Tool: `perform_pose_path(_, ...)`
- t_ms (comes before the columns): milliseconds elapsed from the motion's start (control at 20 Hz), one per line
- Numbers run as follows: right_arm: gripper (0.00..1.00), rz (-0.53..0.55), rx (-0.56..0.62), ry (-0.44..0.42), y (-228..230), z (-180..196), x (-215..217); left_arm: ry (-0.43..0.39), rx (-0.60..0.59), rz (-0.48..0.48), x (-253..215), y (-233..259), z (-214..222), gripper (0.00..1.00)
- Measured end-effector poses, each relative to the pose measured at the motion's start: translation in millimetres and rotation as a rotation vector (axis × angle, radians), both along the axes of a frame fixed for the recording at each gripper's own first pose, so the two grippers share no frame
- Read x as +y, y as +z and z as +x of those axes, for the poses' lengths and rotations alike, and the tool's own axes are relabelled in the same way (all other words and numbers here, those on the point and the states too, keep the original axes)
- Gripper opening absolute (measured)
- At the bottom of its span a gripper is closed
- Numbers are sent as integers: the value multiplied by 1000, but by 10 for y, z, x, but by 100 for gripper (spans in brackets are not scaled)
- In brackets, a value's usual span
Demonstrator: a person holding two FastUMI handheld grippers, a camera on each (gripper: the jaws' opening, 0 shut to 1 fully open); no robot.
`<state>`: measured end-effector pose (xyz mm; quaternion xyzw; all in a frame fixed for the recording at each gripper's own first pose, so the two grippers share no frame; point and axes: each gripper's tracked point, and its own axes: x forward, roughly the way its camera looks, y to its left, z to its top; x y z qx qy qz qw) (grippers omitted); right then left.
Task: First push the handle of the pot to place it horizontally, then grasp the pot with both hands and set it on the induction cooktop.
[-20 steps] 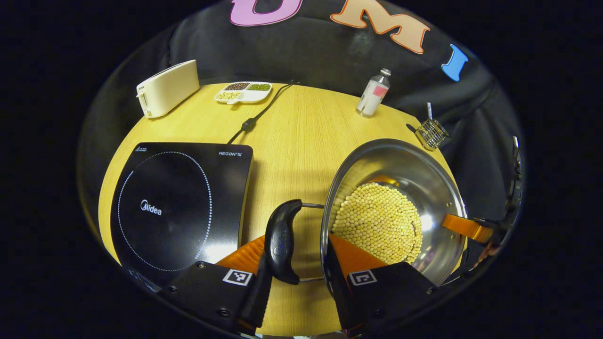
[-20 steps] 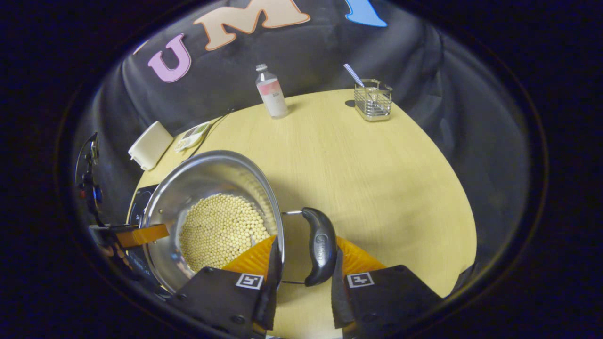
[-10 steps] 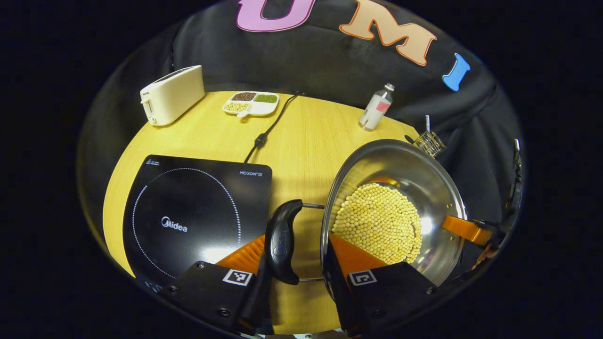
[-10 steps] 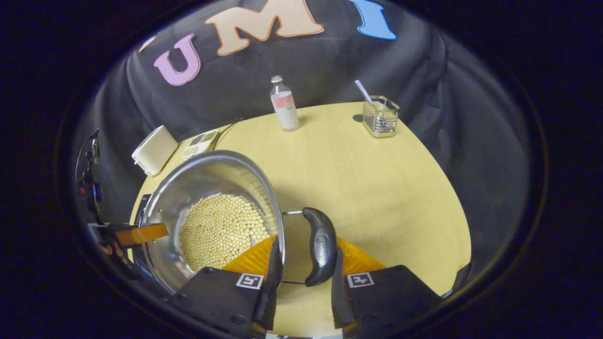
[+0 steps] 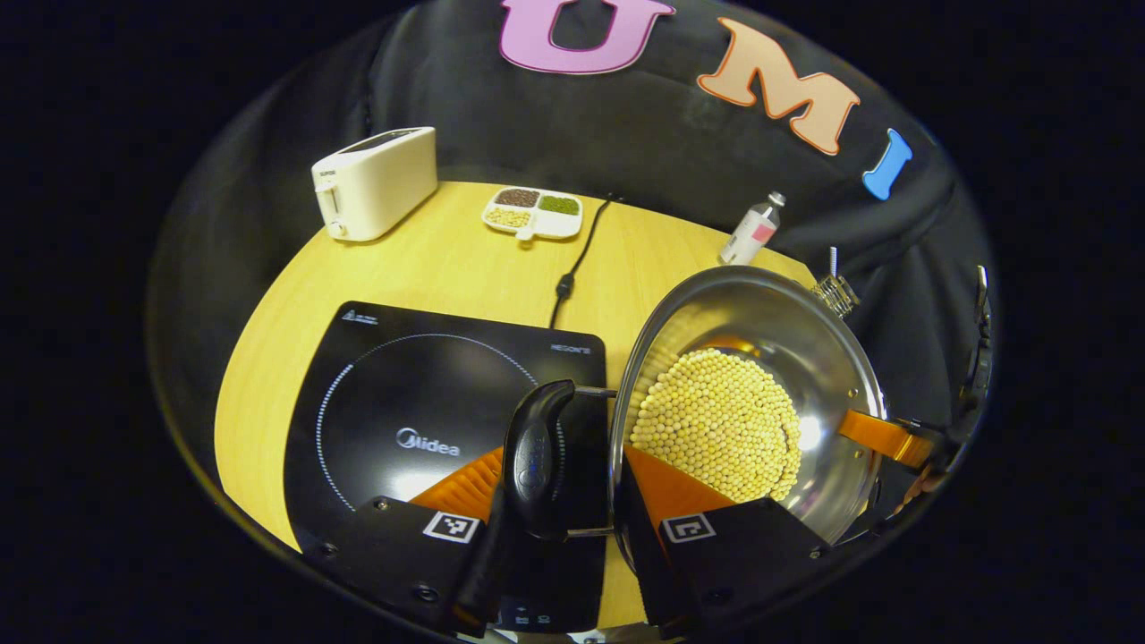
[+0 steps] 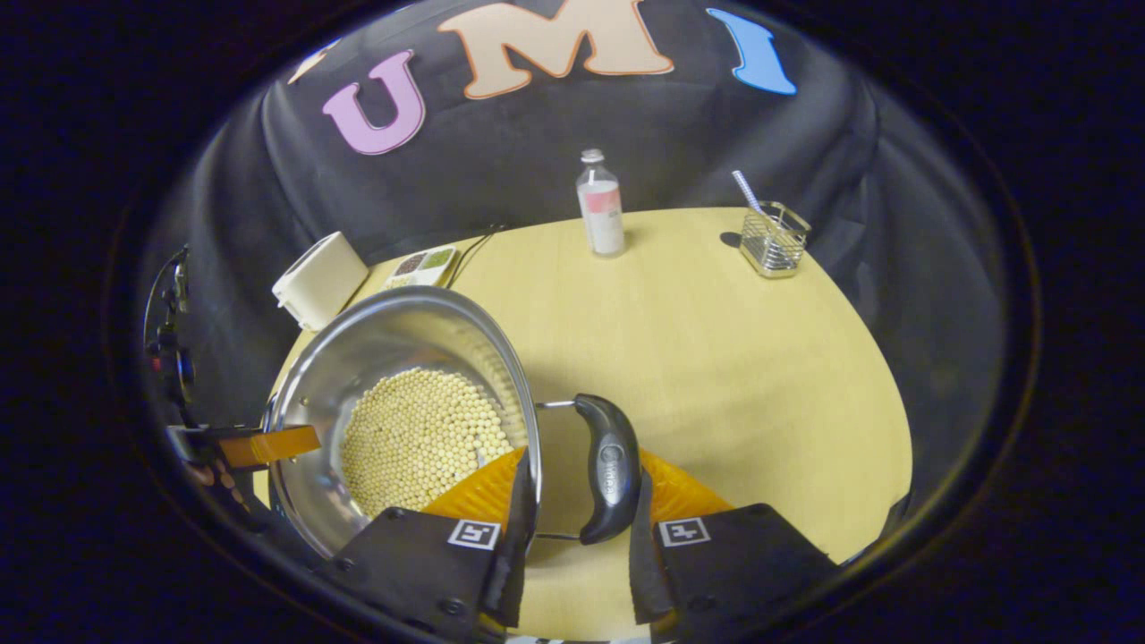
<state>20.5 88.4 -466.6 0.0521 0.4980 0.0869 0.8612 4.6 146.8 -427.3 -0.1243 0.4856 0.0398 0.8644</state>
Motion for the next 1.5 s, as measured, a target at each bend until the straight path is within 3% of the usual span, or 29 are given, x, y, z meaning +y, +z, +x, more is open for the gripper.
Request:
perform_pose_path(250, 44, 5, 8, 31, 14, -72, 446, 42, 9, 6, 402, 30, -157, 60)
perform_pose_path(800, 44, 26, 50, 49, -92, -333, 1333, 74, 44, 42, 1252, 37, -424, 60)
perform_pose_path(1500, 44, 3, 99, 5, -213, -536, 1911, 46, 79, 38, 1830, -107, -495, 60)
